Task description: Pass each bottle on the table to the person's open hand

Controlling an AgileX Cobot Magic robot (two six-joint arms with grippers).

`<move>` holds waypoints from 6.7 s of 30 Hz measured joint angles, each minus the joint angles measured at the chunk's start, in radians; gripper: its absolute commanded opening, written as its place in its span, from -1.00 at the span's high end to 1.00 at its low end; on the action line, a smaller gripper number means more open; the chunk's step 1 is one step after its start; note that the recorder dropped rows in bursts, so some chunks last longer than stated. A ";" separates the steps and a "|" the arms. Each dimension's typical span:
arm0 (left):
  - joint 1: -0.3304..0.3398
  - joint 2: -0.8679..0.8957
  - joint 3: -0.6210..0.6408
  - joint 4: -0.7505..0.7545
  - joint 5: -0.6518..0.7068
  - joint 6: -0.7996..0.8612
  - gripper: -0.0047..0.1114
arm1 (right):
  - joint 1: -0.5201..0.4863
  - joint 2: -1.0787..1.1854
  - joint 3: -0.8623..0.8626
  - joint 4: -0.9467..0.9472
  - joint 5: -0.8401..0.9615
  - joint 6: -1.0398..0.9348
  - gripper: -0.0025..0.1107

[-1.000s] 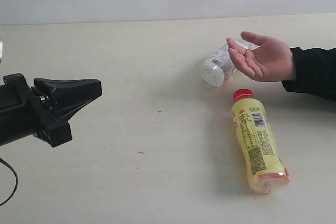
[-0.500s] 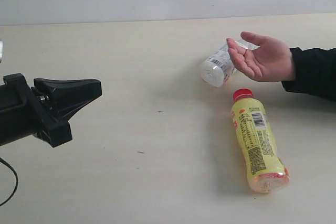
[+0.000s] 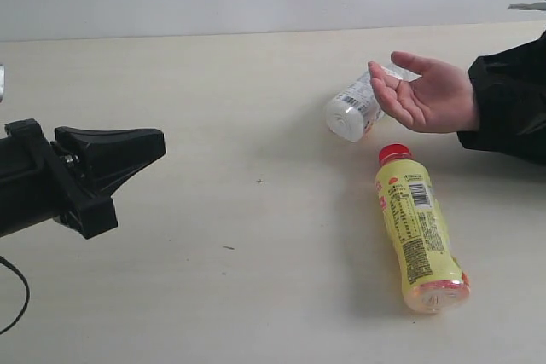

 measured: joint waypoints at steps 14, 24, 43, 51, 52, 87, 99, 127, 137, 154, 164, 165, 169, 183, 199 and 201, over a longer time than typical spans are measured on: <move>0.000 0.000 0.000 0.000 0.000 0.000 0.92 | 0.245 0.000 -0.003 -0.011 0.066 0.072 0.20; 0.000 0.000 0.000 0.000 0.000 0.000 0.92 | 0.251 0.000 -0.003 -0.016 -0.001 0.056 -0.37; 0.000 0.000 0.000 0.000 0.000 0.000 0.92 | 0.251 0.248 -0.003 -0.016 -0.049 0.072 -0.37; 0.000 0.000 0.000 0.000 0.000 0.000 0.92 | 0.251 0.369 -0.003 -0.016 -0.101 0.096 -0.37; 0.000 0.000 0.000 0.000 0.000 0.000 0.92 | 0.251 0.380 -0.003 -0.016 -0.115 0.097 -0.37; 0.000 0.000 0.000 0.000 0.000 0.000 0.92 | 0.251 0.235 -0.003 0.059 0.010 0.046 0.96; 0.000 0.000 0.000 0.000 0.000 0.000 0.92 | 0.251 0.204 -0.440 -0.044 0.047 0.089 0.96; 0.000 0.000 0.000 -0.002 0.000 0.000 0.92 | 0.210 0.596 -0.603 -0.300 0.038 0.284 0.96; 0.000 0.000 0.000 -0.002 0.000 0.000 0.92 | 0.210 0.614 -0.603 -0.334 -0.002 0.284 0.51; 0.000 0.000 0.000 -0.002 0.000 0.000 0.92 | 0.210 0.614 -0.603 -0.345 -0.002 0.284 -0.43; 0.000 0.000 0.000 -0.002 0.000 0.000 0.92 | 0.210 0.536 -0.603 -0.349 0.000 0.279 -0.43; 0.000 0.000 0.000 -0.002 0.000 0.000 0.92 | 0.210 0.514 -0.603 -0.349 0.000 0.274 -0.43; 0.000 0.000 0.000 -0.002 0.000 0.000 0.92 | 0.210 0.429 -0.603 -0.349 0.008 0.244 -0.42; 0.000 0.000 0.000 -0.002 0.000 0.000 0.92 | 0.210 0.158 -0.472 -0.192 0.059 0.062 0.96; 0.000 0.000 0.000 -0.002 0.000 0.000 0.92 | 0.210 -0.346 0.173 0.099 -0.635 -0.087 0.96; 0.000 0.000 0.000 -0.002 0.000 0.000 0.92 | 0.210 -0.411 0.295 0.153 -0.755 -0.140 0.96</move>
